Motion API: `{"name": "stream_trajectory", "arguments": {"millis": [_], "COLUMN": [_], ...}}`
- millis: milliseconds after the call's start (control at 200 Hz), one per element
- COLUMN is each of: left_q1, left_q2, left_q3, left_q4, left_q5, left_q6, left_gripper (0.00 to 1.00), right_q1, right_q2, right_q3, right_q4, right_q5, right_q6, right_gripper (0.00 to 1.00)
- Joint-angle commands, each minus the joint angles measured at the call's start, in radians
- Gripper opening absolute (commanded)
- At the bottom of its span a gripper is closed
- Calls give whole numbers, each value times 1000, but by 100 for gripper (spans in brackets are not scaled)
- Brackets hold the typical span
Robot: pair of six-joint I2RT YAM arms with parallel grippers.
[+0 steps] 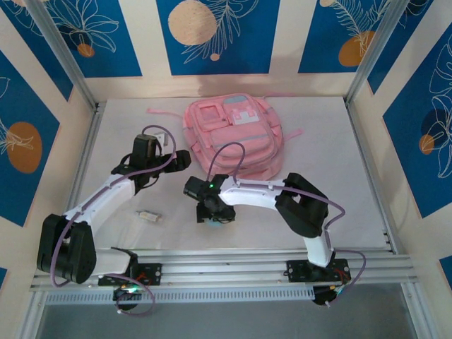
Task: Pack the student bag
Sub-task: Pick up the loose stationery from the bottom-center of the table.
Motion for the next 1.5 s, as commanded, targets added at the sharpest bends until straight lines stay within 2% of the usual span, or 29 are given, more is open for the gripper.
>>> {"name": "stream_trajectory", "arguments": {"millis": [0,135,265,385,440,530,660,870,1000,1265,1385,1495], "left_q1": [16,18,19,20,21,22,22,23,24,-4,-62,-147], "left_q2": [-20,-16,-11,-5,-2,2,0,-1,8,79,124,185], "left_q3": [-6,-5,-5,-4,-2,1,5,4,14,88,155,250], "left_q4": [18,21,20,21,20,18,14,7,10,23,10,-36], "left_q5": [23,27,27,32,36,41,43,44,72,144,123,61], "left_q6": [10,10,10,9,8,8,8,14,26,47,97,195], "left_gripper": [100,100,100,100,100,100,100,100,100,93,92,91], "right_q1": [-4,-4,-5,-8,-12,-11,-13,-13,-23,-129,-217,-323], "right_q2": [27,41,44,44,48,52,66,49,-15,-222,-309,-383], "right_q3": [-2,1,2,-2,-2,1,4,-4,-15,-59,-98,-150], "right_q4": [-20,-30,-30,-21,-18,-16,-19,-24,-17,7,13,31], "right_q5": [9,13,14,9,0,7,8,23,13,-29,-23,-20], "right_q6": [14,20,18,14,11,8,10,18,-2,-118,-164,-197], "right_gripper": [73,71,61,58,61,73,75,56,53,48,48,47]}}
